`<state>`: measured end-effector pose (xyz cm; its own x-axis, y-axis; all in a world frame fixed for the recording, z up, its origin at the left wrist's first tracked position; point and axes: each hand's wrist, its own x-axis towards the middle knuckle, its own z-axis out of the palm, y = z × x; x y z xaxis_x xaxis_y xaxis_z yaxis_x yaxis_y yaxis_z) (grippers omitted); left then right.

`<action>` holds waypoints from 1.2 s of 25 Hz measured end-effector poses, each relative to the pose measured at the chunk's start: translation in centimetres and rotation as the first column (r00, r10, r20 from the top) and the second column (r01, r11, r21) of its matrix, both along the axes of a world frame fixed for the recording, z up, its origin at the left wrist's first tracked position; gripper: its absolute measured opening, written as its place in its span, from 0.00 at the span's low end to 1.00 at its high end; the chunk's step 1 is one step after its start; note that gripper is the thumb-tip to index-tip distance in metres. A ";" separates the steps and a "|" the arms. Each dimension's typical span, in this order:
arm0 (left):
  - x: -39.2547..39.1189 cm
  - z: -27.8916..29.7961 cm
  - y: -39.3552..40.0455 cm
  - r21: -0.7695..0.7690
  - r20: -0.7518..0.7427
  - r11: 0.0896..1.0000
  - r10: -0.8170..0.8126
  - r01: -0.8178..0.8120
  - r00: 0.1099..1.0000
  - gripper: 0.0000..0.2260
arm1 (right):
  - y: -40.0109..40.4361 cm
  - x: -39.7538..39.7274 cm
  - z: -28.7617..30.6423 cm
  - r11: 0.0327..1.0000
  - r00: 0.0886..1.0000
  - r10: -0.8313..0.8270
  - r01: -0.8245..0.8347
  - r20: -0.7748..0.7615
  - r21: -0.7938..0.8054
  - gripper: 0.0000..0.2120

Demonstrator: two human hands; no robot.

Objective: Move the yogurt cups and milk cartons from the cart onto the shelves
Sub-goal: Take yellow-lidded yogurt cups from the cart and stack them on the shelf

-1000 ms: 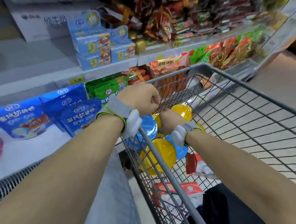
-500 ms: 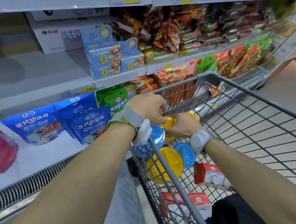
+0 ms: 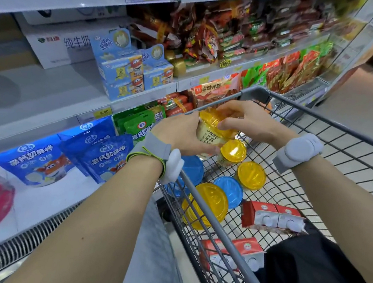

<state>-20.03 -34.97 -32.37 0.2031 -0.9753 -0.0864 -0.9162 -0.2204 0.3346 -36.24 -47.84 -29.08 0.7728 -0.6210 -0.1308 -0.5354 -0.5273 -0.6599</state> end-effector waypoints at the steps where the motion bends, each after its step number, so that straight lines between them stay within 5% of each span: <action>1: -0.1 0.0 0.1 -0.029 -0.049 0.999 0.031 -0.032 0.998 0.37 | -0.1 0.0 -0.1 0.998 0.999 0.029 -0.031 0.039 0.047 0.29; 4: -0.4 0.4 0.3 -0.060 -0.080 0.995 0.079 -0.084 0.994 0.34 | -1.3 0.0 -1.7 0.939 0.968 -0.069 -0.019 0.242 0.344 0.17; 6: -0.6 0.8 0.5 -0.038 -0.022 0.996 0.083 -0.084 0.996 0.34 | -2.7 0.0 -4.3 0.893 0.944 -0.259 0.153 0.206 0.423 0.14; 8: -0.6 0.9 0.6 -0.023 -0.003 0.996 0.086 -0.086 0.996 0.35 | -4.5 -0.2 -8.1 0.951 0.948 -0.289 0.301 -0.135 0.074 0.18; 10: -0.8 1.0 0.7 -0.015 -0.005 0.996 0.085 -0.085 0.996 0.34 | -5.6 -0.5 -11.9 0.949 0.831 -0.309 0.236 -0.463 -0.210 0.22; 13: -0.8 0.9 0.7 -0.023 0.011 0.997 0.080 -0.080 0.997 0.32 | -5.2 -0.2 -14.9 0.934 0.714 -0.332 0.160 -0.616 -0.318 0.26; 19: -0.7 0.6 0.6 0.005 0.048 0.998 0.056 -0.056 0.997 0.32 | -6.3 0.4 -15.9 0.929 0.701 -0.363 0.220 -0.613 -0.298 0.30; 30: -0.6 0.8 0.8 -0.076 -0.040 0.996 0.051 -0.054 0.998 0.31 | -3.4 0.2 -12.3 0.935 0.868 -0.353 0.318 -0.350 -0.155 0.22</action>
